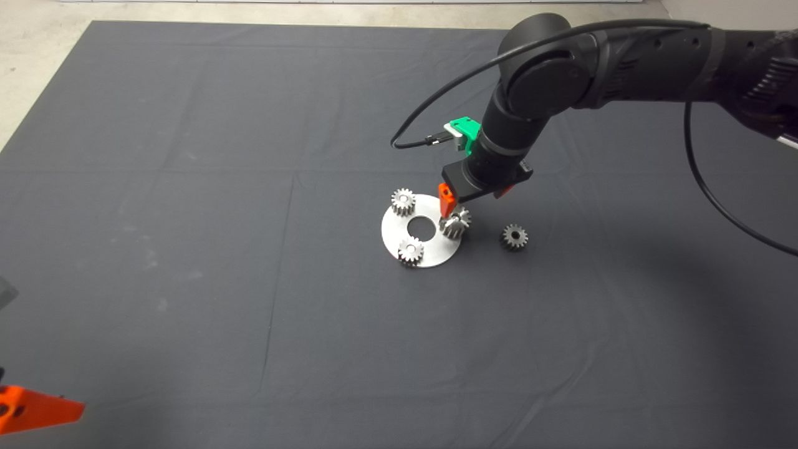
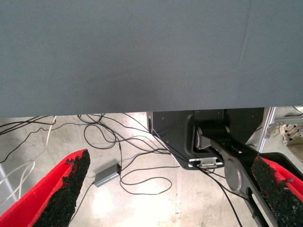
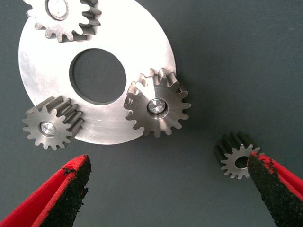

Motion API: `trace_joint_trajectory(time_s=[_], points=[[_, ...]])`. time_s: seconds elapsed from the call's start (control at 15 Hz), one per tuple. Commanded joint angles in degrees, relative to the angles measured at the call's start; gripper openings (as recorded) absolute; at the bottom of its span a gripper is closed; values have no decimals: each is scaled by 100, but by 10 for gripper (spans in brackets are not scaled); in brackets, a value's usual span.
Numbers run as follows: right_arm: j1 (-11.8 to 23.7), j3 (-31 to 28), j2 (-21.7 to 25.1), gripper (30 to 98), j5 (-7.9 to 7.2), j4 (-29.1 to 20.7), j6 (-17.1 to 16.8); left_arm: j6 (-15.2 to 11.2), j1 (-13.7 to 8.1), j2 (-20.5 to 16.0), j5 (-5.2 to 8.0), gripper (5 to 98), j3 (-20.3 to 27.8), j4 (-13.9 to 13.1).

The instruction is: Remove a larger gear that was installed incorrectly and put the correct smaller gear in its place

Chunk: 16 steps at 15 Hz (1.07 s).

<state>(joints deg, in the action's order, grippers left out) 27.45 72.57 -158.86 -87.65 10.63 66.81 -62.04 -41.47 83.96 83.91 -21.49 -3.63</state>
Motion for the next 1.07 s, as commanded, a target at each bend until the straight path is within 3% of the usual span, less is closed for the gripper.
trace_joint_trajectory(time_s=[0.0, 0.33, 1.0], points=[[137, 177, -142, 878, -516, -184, -89, 25, -11, -31, 29, 885, 68, -50], [-117, 195, -177, 878, -507, -123, -95, 34, -11, -41, 29, 885, 68, -50], [-620, 212, -204, 878, -507, 697, -116, 43, -11, -66, 29, 884, 68, -50]])
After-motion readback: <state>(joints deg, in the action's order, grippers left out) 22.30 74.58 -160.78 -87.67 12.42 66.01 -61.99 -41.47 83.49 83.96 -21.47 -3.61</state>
